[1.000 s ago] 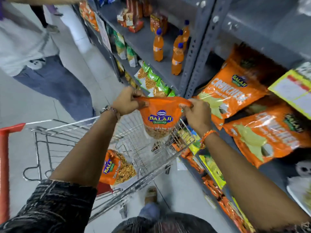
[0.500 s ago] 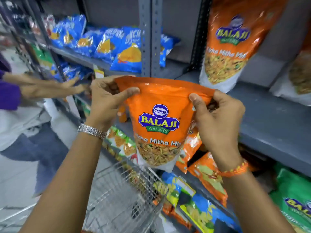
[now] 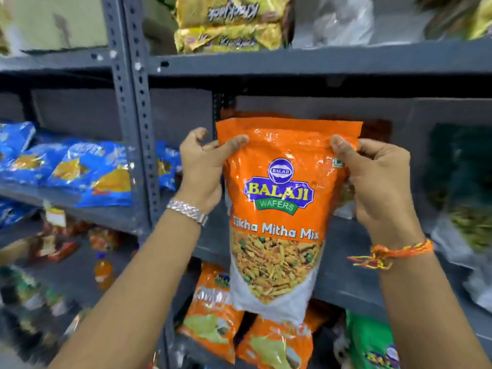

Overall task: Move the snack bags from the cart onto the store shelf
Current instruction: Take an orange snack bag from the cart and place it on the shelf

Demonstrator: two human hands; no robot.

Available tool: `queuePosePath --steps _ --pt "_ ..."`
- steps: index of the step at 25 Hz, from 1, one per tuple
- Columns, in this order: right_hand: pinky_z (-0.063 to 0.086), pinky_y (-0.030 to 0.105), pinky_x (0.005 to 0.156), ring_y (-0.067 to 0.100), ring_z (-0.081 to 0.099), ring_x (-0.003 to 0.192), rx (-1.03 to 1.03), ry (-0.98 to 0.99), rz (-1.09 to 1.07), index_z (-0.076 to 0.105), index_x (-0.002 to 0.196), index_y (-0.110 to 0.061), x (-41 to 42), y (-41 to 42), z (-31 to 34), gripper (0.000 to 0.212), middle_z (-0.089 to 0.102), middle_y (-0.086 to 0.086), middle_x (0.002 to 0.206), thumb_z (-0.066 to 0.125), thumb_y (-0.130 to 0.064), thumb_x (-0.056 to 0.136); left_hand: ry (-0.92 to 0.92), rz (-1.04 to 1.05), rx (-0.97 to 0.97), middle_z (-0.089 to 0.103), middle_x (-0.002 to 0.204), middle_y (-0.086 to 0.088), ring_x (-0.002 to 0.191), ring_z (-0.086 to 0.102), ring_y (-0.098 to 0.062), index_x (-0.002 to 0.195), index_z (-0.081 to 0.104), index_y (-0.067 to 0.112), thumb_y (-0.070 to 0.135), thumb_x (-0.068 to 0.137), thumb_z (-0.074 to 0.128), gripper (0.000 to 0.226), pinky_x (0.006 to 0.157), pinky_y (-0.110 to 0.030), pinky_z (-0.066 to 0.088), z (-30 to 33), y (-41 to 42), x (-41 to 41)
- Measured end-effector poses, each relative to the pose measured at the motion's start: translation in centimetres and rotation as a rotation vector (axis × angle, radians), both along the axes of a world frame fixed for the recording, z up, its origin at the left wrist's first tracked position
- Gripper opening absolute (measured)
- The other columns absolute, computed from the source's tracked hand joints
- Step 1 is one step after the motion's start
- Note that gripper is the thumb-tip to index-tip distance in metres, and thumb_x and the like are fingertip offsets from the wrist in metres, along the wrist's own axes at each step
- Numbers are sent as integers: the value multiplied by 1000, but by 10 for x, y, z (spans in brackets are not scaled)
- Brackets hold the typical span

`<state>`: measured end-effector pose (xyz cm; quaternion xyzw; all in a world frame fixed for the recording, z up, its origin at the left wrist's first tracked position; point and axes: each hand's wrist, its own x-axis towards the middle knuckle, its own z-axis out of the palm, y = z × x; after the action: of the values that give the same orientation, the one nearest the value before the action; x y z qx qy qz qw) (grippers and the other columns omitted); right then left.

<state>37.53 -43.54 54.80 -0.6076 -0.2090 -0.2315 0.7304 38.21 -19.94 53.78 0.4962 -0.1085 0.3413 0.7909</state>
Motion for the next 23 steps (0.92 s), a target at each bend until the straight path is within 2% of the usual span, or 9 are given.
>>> queuePosePath --steps 3,6,8,10,12,15,17,19,23 --pt "58 24 50 5 71 57 -11 13 -97 70 78 -17 23 -24 18 15 75 -4 71 72 -24 91 66 -100 -39 74 91 -18 70 74 -24 119 53 0 -5 72 83 56 70 -42 62 16 -37 30" --pt "60 28 63 11 74 69 3 29 -175 71 77 -17 56 -40 28 15 76 -2 82 75 -26 89 144 -165 -78 76 99 -21 83 76 -32 130 47 -4 1 64 90 79 74 -52 62 29 -57 60" --pt "60 29 67 9 74 71 57 56 -198 75 88 -12 78 -51 34 11 76 -2 88 79 -22 85 184 -173 -85 73 109 -24 94 74 -38 133 46 -3 9 52 96 95 78 -59 60 37 -69 74" --pt "56 19 58 -3 70 63 85 45 -215 74 103 -8 99 -59 39 20 74 -3 88 80 -15 84 204 -127 -64 73 106 -20 95 73 -35 118 56 -1 10 51 97 79 82 -53 61 41 -81 97" --pt "52 13 53 -10 66 55 56 40 -244 73 93 -10 118 -66 41 7 72 -10 78 76 -12 87 223 -102 -37 75 99 -16 93 73 -31 99 65 4 6 62 93 47 87 -49 60 46 -92 117" --pt "61 31 77 8 72 73 -10 87 -349 67 71 -24 142 -75 40 20 73 -4 81 77 -21 88 292 -118 -12 77 105 -12 98 75 -31 97 70 11 26 51 100 57 91 -54 58 46 -101 151" --pt "60 45 91 23 73 90 -41 123 -416 66 68 -26 158 -82 38 22 75 2 92 80 -32 82 311 -101 35 76 103 -4 94 74 -25 95 69 16 34 49 99 58 91 -47 58 43 -108 166" --pt "58 47 95 26 72 95 -52 168 -444 64 67 -25 172 -89 31 24 76 6 99 81 -34 82 330 -57 56 70 105 1 95 69 -23 93 60 26 27 64 93 44 89 -40 57 40 -119 168" --pt "58 44 92 27 73 94 -29 239 -454 67 68 -26 183 -96 17 24 77 3 98 76 -38 86 345 -63 25 69 112 -2 100 70 -26 120 56 20 27 72 89 59 89 -46 60 31 -129 177"
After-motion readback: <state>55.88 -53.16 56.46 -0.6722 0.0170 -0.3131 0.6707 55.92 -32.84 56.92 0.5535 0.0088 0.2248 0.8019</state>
